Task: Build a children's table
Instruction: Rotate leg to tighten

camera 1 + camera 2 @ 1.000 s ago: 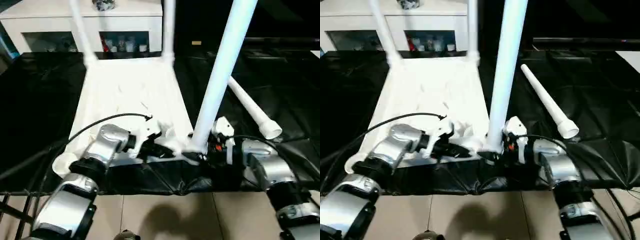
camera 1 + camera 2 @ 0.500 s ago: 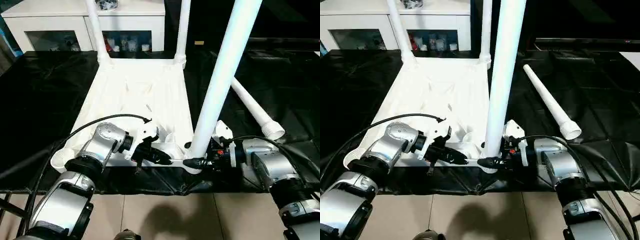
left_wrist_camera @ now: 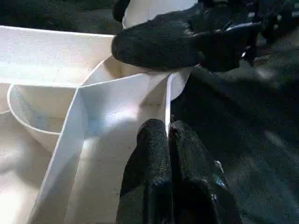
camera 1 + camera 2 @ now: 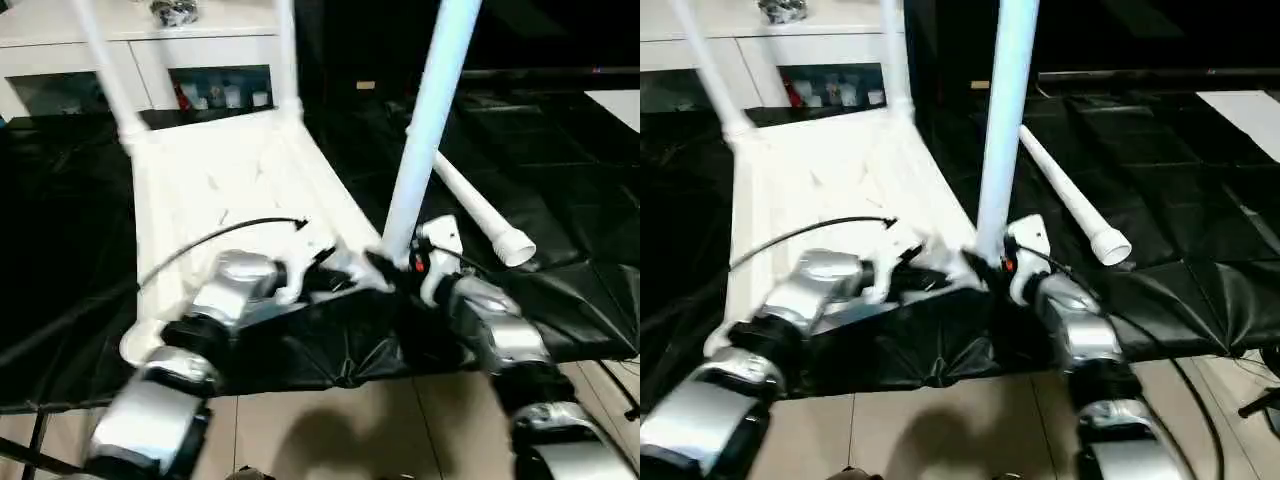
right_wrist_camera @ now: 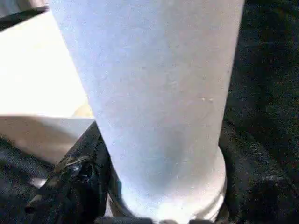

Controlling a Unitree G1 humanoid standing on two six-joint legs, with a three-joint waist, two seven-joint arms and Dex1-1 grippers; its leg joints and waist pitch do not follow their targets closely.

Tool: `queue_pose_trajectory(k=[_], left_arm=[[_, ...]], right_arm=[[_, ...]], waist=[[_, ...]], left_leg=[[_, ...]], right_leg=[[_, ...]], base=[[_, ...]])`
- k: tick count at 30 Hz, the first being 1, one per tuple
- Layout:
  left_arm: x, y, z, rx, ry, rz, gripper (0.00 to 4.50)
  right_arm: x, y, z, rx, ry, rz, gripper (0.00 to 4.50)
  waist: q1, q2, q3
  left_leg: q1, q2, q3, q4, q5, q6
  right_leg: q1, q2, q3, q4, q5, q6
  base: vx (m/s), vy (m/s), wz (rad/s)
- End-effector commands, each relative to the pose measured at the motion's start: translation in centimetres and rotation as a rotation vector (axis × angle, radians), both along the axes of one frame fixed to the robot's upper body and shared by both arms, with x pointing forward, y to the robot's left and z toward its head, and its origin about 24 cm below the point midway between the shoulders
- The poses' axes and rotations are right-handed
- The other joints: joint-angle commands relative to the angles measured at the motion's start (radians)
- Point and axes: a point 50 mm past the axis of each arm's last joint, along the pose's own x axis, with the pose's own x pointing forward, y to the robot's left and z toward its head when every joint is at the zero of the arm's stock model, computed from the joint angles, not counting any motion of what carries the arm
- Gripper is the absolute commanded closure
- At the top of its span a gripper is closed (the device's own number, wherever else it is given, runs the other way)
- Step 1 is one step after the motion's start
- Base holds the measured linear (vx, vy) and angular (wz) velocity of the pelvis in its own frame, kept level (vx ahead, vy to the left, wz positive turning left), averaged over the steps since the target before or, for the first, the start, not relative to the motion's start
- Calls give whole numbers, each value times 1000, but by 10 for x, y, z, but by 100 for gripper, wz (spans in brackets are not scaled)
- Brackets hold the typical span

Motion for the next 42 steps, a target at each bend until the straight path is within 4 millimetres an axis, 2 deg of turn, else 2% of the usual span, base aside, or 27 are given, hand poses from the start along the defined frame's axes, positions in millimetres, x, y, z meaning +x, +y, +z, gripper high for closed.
queue_pose_trajectory(k=[1,2,3,4,6,8,9,12,15,17,18,19,21,23,28,30,31,32,33,38,39,41,42], left_arm=[[-1,-23,16,-140,-54,5,450],[-3,-27,16,-143,-58,-7,450],[-3,-27,16,-143,-58,-7,450],[-4,-30,16,-138,-66,-22,450],[-3,-28,17,-121,-77,-34,450],[-1,-23,18,-105,-84,-39,450],[-1,-23,18,-104,-84,-39,450],[-2,-15,18,-94,-83,-79,450],[-3,-12,17,-92,-79,-106,450],[-6,-4,16,-65,-63,-184,450],[-6,-4,16,-65,-63,-184,450],[-7,1,16,-51,-49,-232,450],[-8,3,16,-48,-44,-249,450],[-11,11,18,-27,-21,-365,450],[-11,15,20,1,-3,-435,450],[-11,15,20,4,2,-451,450],[-12,16,21,9,10,-481,450],[-13,16,21,13,14,-498,450],[-13,16,21,16,17,-509,450],[-14,16,21,24,26,-540,450],[-13,17,21,24,27,-539,450],[-13,17,21,24,28,-536,450],[-12,18,20,14,28,-510,450]], right_arm=[[-7,17,-18,22,86,-2,175],[-7,22,-17,33,79,-3,175],[-7,22,-17,33,79,-3,120],[-7,25,-16,33,63,-1,106],[-4,24,-14,33,48,1,103],[-2,21,-10,18,28,24,71],[-2,21,-10,17,28,25,71],[-2,17,-5,-14,4,117,49],[-3,16,-3,-22,-2,164,49],[-9,13,-1,-51,1,334,49],[-9,13,-1,-51,1,334,49],[-14,10,-1,-65,11,443,49],[-16,9,0,-68,15,478,49],[-28,5,0,-88,70,714,49],[-36,3,1,-113,129,885,49],[-37,2,1,-117,141,913,49],[-37,2,2,-129,153,949,76],[-37,2,2,-131,160,966,76],[-37,2,3,-132,165,976,85],[-38,5,3,-119,186,1013,122],[-38,6,2,-118,184,1012,122],[-38,7,2,-110,182,1007,153],[-38,8,2,-80,170,969,153]], waist=[[4,-14,-67],[6,-10,-69],[4,-11,-69],[4,-10,-69],[2,-7,-67],[2,-7,-66],[1,-7,-66],[2,-13,-66],[5,-11,-67],[8,-15,-68],[12,-13,-68],[15,-11,-68],[22,-13,-67],[28,-16,-66],[44,-14,-65],[47,-14,-65],[48,-15,-64],[49,-17,-65],[51,-15,-64],[56,-15,-65],[59,-9,-65],[61,-12,-66],[61,-5,-66]], left_leg=[[9,38,-20,-63,-222,55],[7,37,-21,-62,-208,64],[6,37,-21,-62,-201,72],[7,37,-21,-62,-204,73],[10,37,-21,-65,-231,70],[11,39,-22,-66,-244,63],[11,39,-21,-66,-250,61],[10,39,-21,-65,-240,67],[8,40,-20,-64,-224,77],[7,40,-18,-61,-213,85],[7,42,-17,-60,-208,93],[8,44,-16,-60,-207,95],[9,45,-15,-59,-209,99],[11,45,-16,-59,-217,100],[19,50,-15,-61,-236,87],[18,51,-17,-63,-247,74],[19,51,-18,-64,-250,69],[18,50,-18,-63,-251,68],[17,51,-20,-65,-253,65],[16,51,-20,-64,-246,63],[17,51,-21,-64,-245,60],[18,51,-20,-64,-252,55],[18,51,-21,-64,-255,53]], right_leg=[[49,-66,49,-77,-264,-219],[53,-66,47,-75,-239,-225],[51,-62,46,-73,-220,-226],[51,-62,45,-73,-218,-226],[50,-63,45,-77,-241,-225],[51,-63,45,-78,-254,-225],[51,-62,46,-78,-256,-224],[53,-62,46,-76,-243,-225],[54,-63,46,-73,-231,-230],[57,-61,44,-69,-209,-238],[56,-60,45,-67,-198,-242],[54,-62,45,-67,-193,-247],[54,-62,46,-66,-194,-249],[54,-63,46,-67,-210,-249],[46,-65,49,-69,-234,-253],[48,-67,49,-68,-251,-251],[48,-67,49,-69,-259,-249],[48,-67,49,-69,-260,-248],[49,-69,49,-69,-271,-246],[49,-70,50,-69,-274,-241],[49,-71,50,-68,-273,-242],[48,-70,50,-68,-269,-242],[48,-70,50,-67,-268,-243]], base=[[0,0,0],[0,0,0],[0,0,0],[0,0,0],[0,0,0],[0,0,0],[0,0,0],[0,0,0],[0,0,0],[0,0,0],[0,0,0],[0,0,0],[0,0,0],[0,0,0],[0,0,0],[0,0,0],[0,0,0],[0,0,0],[0,0,0],[0,0,0],[0,0,0],[0,0,0],[0,0,0]])
